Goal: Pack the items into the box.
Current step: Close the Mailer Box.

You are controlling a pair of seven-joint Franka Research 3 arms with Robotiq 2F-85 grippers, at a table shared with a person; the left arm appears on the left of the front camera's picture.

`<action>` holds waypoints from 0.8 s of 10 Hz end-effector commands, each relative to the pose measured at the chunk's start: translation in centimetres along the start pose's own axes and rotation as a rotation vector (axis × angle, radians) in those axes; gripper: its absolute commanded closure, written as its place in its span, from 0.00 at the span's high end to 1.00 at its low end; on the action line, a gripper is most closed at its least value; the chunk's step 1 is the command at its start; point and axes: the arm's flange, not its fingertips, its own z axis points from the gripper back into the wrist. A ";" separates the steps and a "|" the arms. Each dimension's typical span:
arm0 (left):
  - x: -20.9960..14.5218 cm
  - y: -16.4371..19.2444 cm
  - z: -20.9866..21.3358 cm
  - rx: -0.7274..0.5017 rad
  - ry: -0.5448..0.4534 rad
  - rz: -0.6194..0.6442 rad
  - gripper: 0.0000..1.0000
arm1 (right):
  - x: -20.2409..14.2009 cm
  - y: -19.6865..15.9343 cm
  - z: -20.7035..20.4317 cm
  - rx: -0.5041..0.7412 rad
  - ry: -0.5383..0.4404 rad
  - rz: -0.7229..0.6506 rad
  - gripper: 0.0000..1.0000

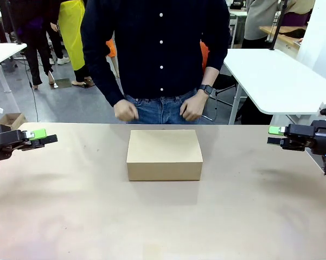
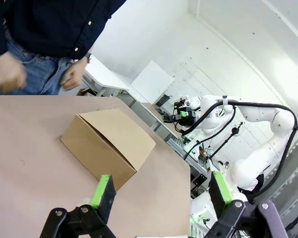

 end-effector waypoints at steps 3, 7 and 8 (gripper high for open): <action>-0.3 -0.3 -0.1 -0.005 -0.014 -0.018 1.00 | 0.0 0.1 0.0 -0.009 -0.002 0.008 1.00; -0.3 -0.3 -0.1 -0.005 -0.014 -0.018 1.00 | 0.0 0.1 0.0 -0.009 -0.002 0.008 1.00; -0.3 -0.3 -0.1 -0.005 -0.014 -0.018 1.00 | 0.0 0.1 0.0 -0.009 -0.002 0.008 1.00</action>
